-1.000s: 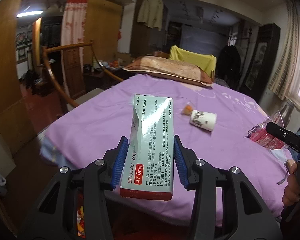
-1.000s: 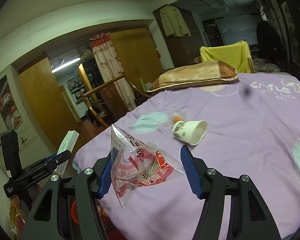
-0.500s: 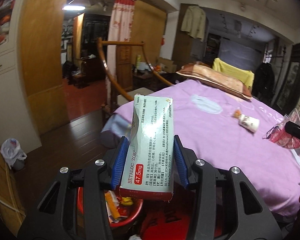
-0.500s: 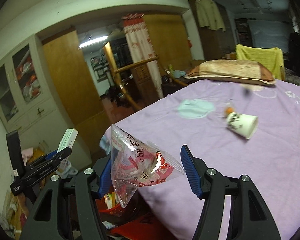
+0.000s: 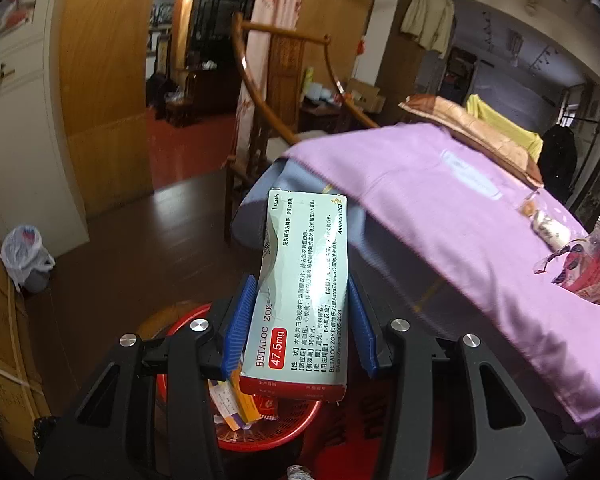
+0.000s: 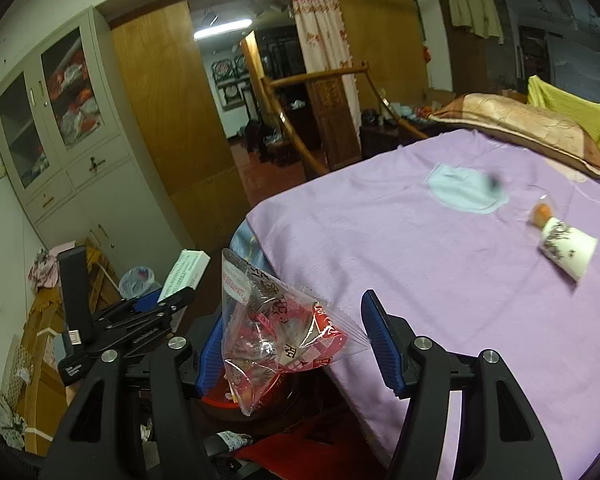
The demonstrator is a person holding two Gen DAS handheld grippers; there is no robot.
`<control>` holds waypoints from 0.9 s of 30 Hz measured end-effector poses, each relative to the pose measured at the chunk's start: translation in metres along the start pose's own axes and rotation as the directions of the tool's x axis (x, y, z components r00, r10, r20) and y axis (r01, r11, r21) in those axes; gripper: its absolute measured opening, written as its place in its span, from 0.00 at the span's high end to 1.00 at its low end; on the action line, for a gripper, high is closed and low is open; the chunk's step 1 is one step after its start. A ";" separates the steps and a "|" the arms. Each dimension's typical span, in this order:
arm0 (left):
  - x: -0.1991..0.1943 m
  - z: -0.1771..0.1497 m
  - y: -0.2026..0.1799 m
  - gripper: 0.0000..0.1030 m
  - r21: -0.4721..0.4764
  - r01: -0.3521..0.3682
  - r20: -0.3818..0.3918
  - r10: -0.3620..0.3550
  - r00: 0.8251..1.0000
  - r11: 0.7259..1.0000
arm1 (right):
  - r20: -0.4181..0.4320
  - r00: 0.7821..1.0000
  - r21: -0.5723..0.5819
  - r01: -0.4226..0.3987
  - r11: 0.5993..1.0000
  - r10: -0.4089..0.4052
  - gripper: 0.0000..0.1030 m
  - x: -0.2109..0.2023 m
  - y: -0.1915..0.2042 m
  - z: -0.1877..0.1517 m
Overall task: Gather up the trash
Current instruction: 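Lift box and bag and carry both tools over the red wastebasket, then open both tools to drop box and bag into the wastebasket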
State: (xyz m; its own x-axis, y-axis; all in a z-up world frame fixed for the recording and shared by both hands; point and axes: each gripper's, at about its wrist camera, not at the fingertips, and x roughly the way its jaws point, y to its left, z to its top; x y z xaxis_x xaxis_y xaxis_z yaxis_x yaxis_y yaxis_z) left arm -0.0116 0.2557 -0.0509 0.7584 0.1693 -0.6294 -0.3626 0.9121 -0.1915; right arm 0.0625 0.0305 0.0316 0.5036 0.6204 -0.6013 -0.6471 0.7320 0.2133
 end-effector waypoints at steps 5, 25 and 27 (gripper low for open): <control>0.024 -0.008 0.018 0.53 -0.025 -0.026 -0.062 0.024 0.998 0.999 | -0.053 0.999 -0.012 -0.013 1.000 0.012 0.39 0.026 0.008 0.002; 0.015 -0.013 0.112 0.09 -0.230 -0.299 -0.057 0.294 0.954 0.926 | -0.253 0.965 -0.078 -0.092 0.993 0.069 0.39 0.106 0.061 -0.016; 0.016 -0.014 0.119 0.09 -0.246 -0.301 -0.066 0.293 0.954 0.922 | -0.283 0.956 -0.088 -0.111 0.990 0.082 0.39 0.119 0.070 -0.020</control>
State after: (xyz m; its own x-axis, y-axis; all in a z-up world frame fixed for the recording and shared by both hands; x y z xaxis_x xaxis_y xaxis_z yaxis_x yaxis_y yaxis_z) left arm -0.0500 0.3619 -0.0940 0.5810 0.4045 -0.7063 -0.6952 0.6979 -0.1723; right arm 0.0658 0.1502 -0.0403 0.2658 0.5734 -0.7750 -0.7469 0.6308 0.2105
